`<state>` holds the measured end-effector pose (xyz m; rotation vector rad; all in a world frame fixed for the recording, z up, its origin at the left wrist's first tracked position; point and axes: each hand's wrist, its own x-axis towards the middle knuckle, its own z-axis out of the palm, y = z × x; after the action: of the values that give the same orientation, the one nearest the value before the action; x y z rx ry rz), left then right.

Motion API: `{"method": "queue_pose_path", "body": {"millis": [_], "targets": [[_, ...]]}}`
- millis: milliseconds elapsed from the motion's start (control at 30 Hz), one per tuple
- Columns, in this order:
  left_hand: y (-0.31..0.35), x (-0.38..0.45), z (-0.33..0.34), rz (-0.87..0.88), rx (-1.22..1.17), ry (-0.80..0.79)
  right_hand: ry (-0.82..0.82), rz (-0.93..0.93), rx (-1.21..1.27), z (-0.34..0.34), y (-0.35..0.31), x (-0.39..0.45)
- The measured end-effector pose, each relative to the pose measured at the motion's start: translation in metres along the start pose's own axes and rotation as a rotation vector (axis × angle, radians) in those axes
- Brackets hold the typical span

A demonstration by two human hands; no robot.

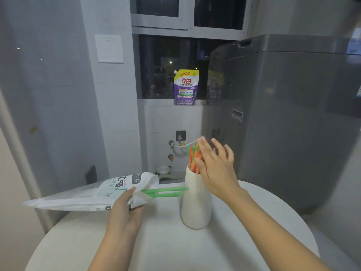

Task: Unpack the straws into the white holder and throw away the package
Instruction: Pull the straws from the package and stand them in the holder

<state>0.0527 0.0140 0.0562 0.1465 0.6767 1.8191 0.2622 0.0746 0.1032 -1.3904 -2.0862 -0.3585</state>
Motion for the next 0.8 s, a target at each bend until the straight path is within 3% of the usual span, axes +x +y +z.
{"method": "queue_pose_path", "body": {"millis": [367, 567, 800], "targets": [[-0.007, -0.001, 0.004, -0.030, -0.025, 0.000, 0.130, -0.006, 0.080, -0.005, -0.016, 0.004], [-0.008, 0.000, 0.006, -0.037, -0.031, -0.007, 0.012, 0.004, 0.068, -0.003, -0.013, 0.029], [-0.009, 0.001, 0.007, -0.035, -0.039, -0.023, 0.026, -0.001, 0.039, -0.007, -0.015, 0.025]]}}
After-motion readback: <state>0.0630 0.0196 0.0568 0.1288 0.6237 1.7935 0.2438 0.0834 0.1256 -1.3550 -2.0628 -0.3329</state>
